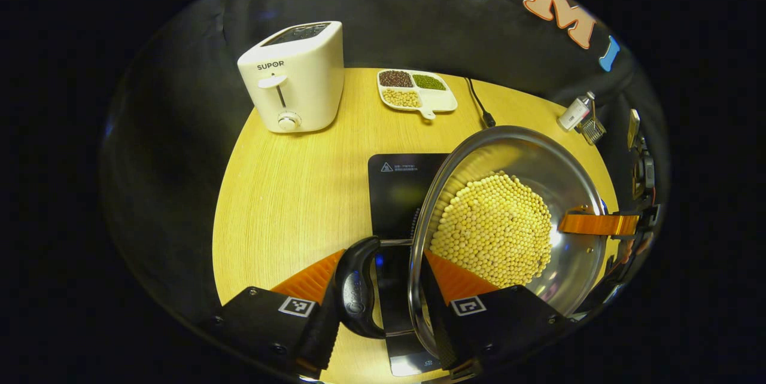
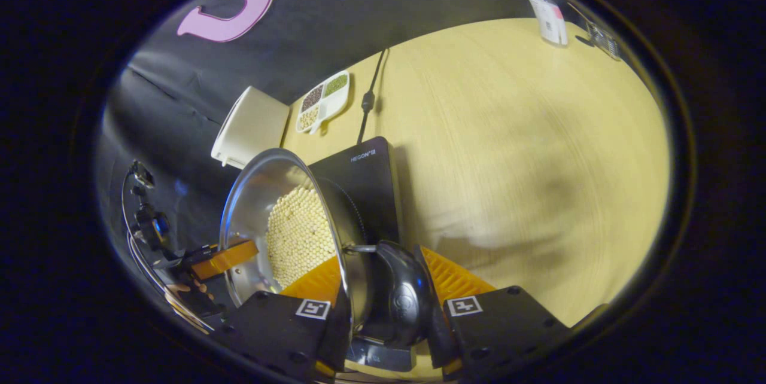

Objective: First push the handle of the pot to place it horizontally, then grasp the pot with both hands and set it on the induction cooktop.

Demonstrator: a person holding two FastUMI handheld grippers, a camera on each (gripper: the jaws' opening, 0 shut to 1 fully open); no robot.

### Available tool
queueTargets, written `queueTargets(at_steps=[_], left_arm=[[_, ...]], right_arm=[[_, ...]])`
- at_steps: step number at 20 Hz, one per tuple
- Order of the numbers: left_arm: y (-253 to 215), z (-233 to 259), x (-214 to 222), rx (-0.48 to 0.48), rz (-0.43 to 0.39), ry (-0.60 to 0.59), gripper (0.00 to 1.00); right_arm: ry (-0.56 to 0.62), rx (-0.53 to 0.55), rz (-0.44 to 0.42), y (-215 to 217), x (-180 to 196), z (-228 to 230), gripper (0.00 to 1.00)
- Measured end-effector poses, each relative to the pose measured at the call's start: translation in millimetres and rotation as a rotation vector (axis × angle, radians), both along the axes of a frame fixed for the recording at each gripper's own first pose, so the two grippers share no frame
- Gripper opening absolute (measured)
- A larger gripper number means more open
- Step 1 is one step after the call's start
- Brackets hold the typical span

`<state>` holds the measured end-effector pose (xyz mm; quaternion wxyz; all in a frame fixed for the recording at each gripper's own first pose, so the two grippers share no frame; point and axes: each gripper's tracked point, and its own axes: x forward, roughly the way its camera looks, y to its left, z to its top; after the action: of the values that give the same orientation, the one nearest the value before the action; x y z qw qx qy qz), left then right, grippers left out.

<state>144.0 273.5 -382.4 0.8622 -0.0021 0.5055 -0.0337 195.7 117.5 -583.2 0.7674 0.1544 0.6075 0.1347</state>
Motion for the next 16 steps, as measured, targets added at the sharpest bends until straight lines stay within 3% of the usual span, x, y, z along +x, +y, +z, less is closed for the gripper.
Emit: queueTargets(at_steps=[2,3,4,5,7,9,10,11,13,14,15,16], left_arm=[[-1,-2,-2,-0.001,0.008,-0.001,0.69],[-1,-1,0,-0.001,0.013,-0.005,0.70],[-1,-2,2,0.006,0.017,-0.017,0.71],[1,0,4,0.013,0.014,-0.044,0.72],[5,5,6,0.029,0.028,-0.092,0.77],[11,17,13,0.044,0.061,-0.173,0.82],[12,22,18,0.039,0.075,-0.215,0.96],[12,31,18,0.036,0.086,-0.249,1.00],[13,43,20,0.040,0.108,-0.307,0.98],[13,52,22,0.045,0.120,-0.340,0.98],[15,57,23,0.054,0.133,-0.369,0.98],[15,65,23,0.061,0.144,-0.395,0.97]], right_arm=[[-0.003,0.008,0.007,3,-1,0,0.49],[-0.002,0.010,0.007,2,0,0,0.57],[0.002,0.013,0.015,3,0,-1,0.58],[0.006,0.022,0.029,3,-4,0,0.51],[-0.010,0.008,0.046,0,-4,1,0.51],[-0.037,0.005,0.059,-7,-2,7,0.67],[-0.061,0.020,0.060,-9,2,16,0.84],[-0.087,0.034,0.056,-9,7,21,1.00],[-0.157,0.054,0.035,-17,20,39,1.00],[-0.195,0.054,0.019,-24,26,48,0.92],[-0.233,0.048,0.004,-32,32,56,1.00],[-0.274,0.039,-0.013,-42,39,65,0.91]])
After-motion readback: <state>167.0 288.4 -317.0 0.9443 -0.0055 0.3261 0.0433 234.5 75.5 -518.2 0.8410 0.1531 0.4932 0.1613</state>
